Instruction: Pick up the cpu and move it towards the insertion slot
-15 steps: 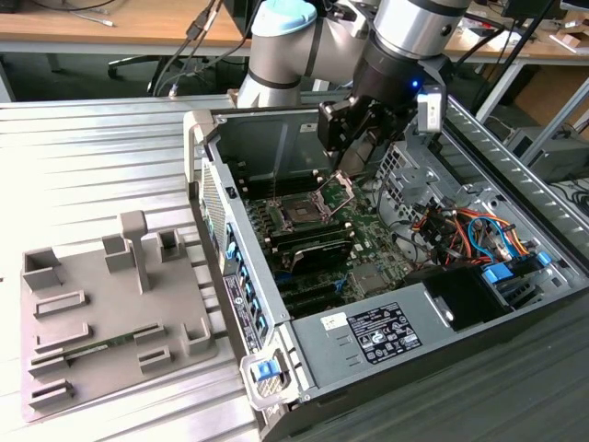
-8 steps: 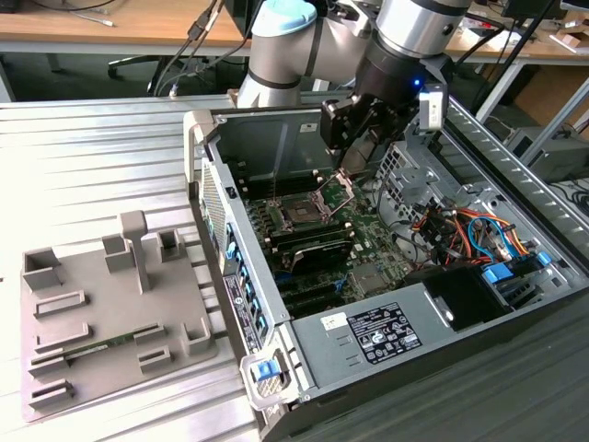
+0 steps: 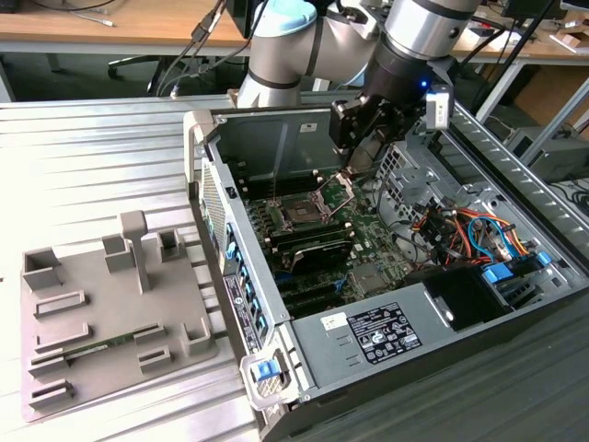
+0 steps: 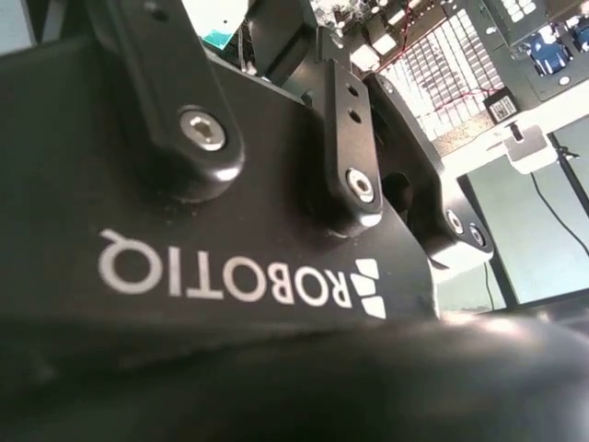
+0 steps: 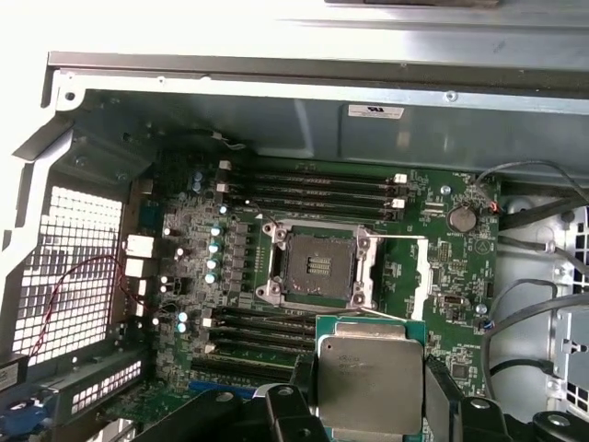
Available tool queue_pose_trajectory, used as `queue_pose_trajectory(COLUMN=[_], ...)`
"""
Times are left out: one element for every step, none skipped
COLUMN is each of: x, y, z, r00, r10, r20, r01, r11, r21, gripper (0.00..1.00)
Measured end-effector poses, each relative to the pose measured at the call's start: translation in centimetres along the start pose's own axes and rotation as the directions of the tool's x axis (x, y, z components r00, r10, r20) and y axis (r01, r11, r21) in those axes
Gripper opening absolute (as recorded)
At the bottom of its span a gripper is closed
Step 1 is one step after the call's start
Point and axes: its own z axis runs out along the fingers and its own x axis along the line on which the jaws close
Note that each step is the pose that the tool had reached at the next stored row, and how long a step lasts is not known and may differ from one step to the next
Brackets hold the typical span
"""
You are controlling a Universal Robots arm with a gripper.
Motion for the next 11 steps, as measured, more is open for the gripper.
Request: queue_pose_trajectory(x=[-0.04, -0.08, -0.11, -0.15, -0.18, -0.22, -0.27, -0.33, -0.39, -0.45, -0.51], y=[0.0, -0.01, -0.01, -0.02, -0.02, -0.03, -0.03, -0.04, -0.05, -0.06, -0.06], z=[0.02, 0.04, 0.06, 0.07, 0.09, 0.1, 0.11, 0.13, 0.14, 0.16, 0.17], r00=[1.0, 1.0, 1.0, 1.0, 1.0, 1.0, 1.0, 1.0, 1.0, 1.0, 1.0], r10=[0.0, 0.0, 0.0, 0.0, 0.0, 0.0, 0.0, 0.0, 0.0, 0.0, 0.0], r20=[0.0, 0.0, 0.0, 0.0, 0.0001, 0.0, 0.0, 0.0, 0.0, 0.0001, 0.0001], r01=[0.0, 0.0, 0.0, 0.0, 0.0, 0.0, 0.0, 0.0, 0.0, 0.0, 0.0], r11=[1.0, 1.0, 1.0, 1.0, 1.0, 1.0, 1.0, 1.0, 1.0, 1.0, 1.0], r21=[0.0, 0.0, -0.0001, -0.0001, -0.0001, 0.0, 0.0, -0.0001, -0.0001, -0.0001, -0.0001], gripper=[0.55, 0.55, 0.55, 0.55, 0.55, 0.55, 0.55, 0.55, 0.55, 0.55, 0.55])
